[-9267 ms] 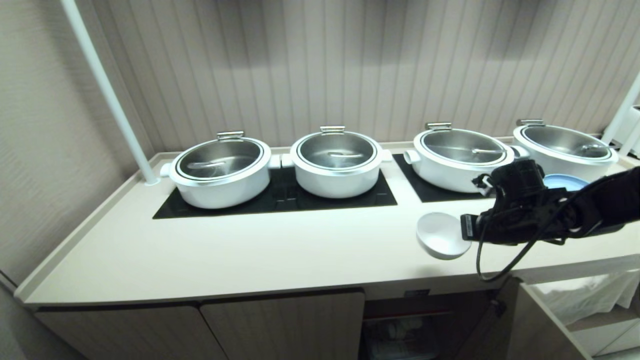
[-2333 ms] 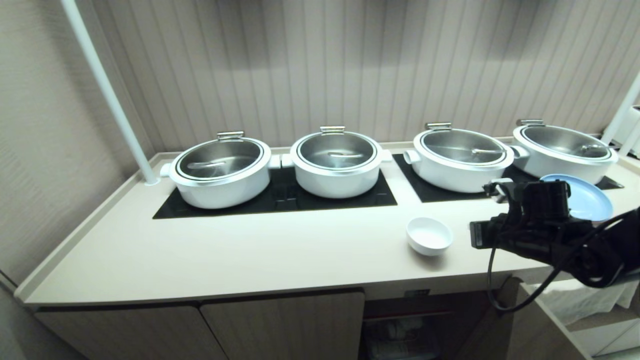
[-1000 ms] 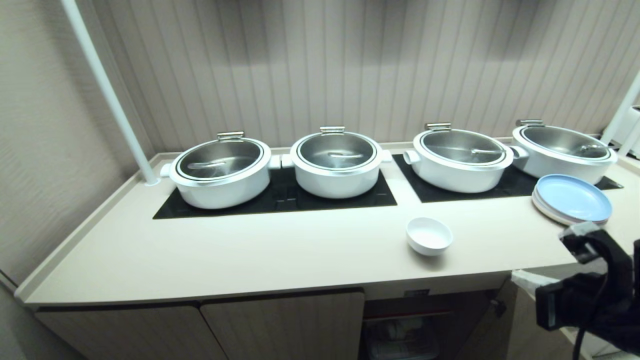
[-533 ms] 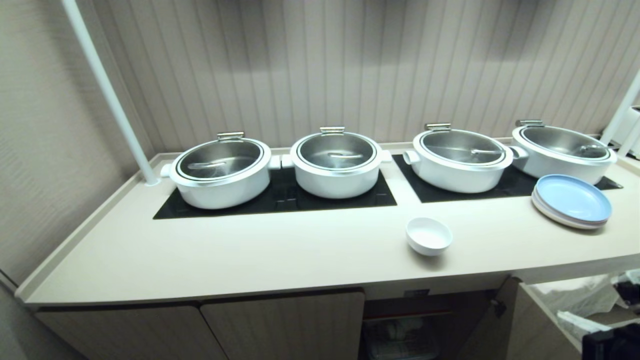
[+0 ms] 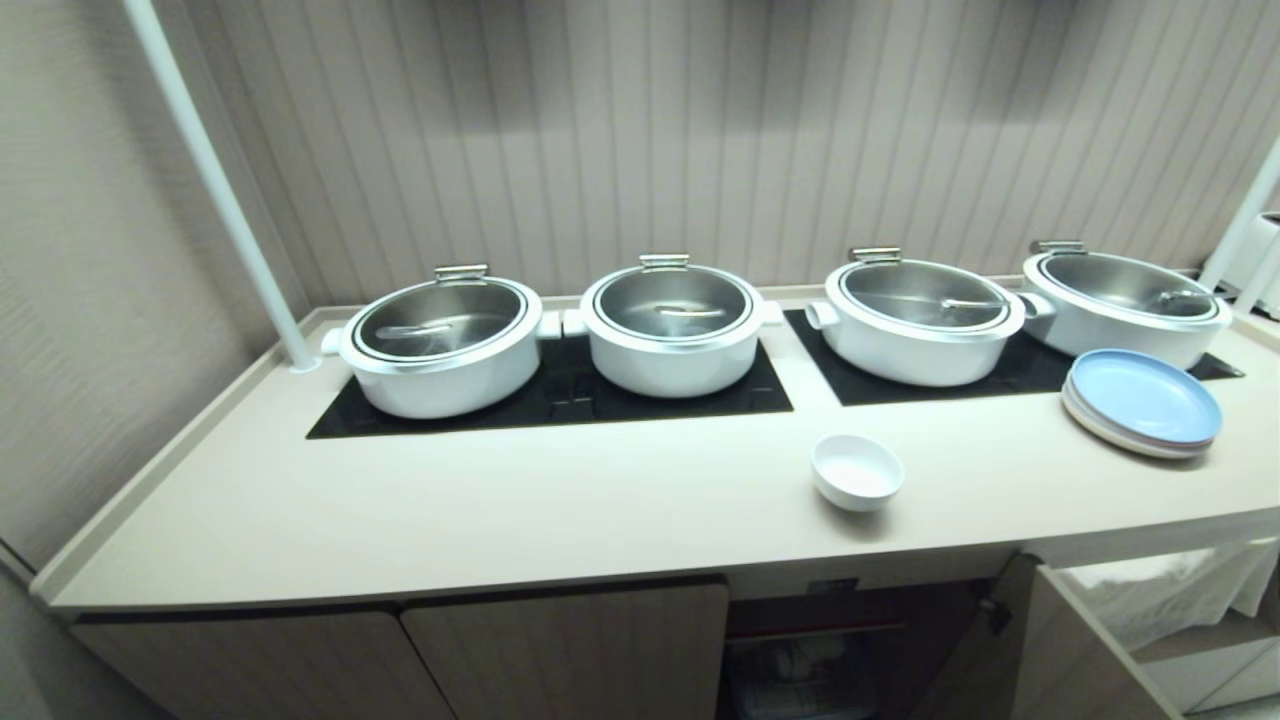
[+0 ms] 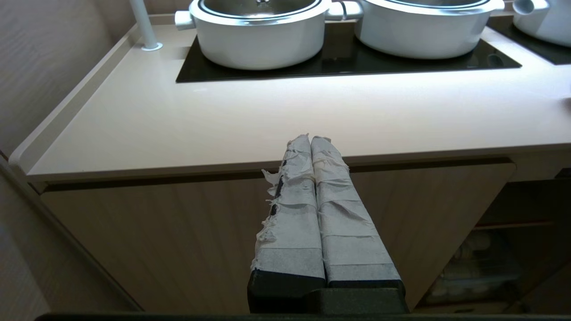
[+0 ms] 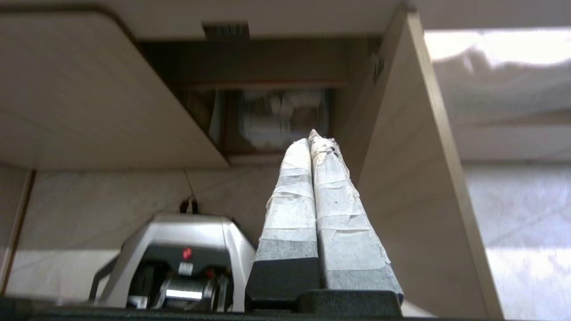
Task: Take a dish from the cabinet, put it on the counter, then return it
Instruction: Pick up the bowl from the table
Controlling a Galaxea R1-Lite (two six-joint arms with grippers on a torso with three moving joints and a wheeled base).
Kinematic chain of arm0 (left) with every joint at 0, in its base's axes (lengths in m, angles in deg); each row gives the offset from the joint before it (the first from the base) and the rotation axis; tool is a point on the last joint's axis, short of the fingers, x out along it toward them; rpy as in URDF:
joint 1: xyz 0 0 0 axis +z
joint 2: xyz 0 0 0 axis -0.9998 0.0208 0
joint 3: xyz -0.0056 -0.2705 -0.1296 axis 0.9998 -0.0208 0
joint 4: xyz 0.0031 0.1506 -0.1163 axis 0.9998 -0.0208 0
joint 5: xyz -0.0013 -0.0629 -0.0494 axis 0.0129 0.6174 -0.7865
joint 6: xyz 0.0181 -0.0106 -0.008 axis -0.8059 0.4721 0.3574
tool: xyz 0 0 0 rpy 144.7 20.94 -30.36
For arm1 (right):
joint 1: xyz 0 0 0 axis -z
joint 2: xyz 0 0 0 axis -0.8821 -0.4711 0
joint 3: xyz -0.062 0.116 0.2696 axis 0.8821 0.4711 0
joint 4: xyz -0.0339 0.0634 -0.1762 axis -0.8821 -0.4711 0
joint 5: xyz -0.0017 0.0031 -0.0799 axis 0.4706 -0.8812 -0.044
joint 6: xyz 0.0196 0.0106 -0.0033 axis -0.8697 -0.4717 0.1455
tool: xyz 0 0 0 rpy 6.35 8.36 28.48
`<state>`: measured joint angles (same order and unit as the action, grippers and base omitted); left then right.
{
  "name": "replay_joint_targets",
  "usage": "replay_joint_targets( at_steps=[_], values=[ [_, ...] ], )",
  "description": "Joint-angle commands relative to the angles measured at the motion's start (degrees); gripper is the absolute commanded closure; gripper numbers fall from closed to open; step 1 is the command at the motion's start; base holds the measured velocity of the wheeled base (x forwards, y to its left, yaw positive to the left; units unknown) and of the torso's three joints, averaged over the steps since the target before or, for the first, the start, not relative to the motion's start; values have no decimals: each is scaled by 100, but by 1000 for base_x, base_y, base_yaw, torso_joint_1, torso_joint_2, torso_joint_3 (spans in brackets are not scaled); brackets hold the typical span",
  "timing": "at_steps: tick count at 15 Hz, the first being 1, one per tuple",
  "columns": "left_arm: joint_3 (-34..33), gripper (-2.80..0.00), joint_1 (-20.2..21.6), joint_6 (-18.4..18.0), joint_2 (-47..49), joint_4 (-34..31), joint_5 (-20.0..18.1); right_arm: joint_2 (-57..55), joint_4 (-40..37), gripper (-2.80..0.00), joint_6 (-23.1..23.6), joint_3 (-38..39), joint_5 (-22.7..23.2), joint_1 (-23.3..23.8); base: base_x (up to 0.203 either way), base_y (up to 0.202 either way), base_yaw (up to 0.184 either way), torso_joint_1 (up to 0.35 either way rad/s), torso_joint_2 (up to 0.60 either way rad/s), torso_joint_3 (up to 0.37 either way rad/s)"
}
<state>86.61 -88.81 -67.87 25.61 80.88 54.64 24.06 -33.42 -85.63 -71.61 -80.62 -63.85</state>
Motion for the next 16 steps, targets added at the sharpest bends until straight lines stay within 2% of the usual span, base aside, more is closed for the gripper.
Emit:
replay_joint_targets(
  at_steps=[1,9,13,16],
  values=[
    [0,0,0,2,-2,4,1,902,-405,0,-3,2,3,-1,0,0,0,0,0,0],
    [0,0,0,2,-2,-5,1,2493,-660,0,31,-21,-15,-35,0,0,0,0,0,0],
    [0,0,0,2,-2,-5,0,3391,-1126,0,200,-59,-19,142,0,0,0,0,0,0],
    [0,0,0,2,-2,4,0,3991,-1168,0,258,-61,-7,176,0,0,0,0,0,0]
  ],
)
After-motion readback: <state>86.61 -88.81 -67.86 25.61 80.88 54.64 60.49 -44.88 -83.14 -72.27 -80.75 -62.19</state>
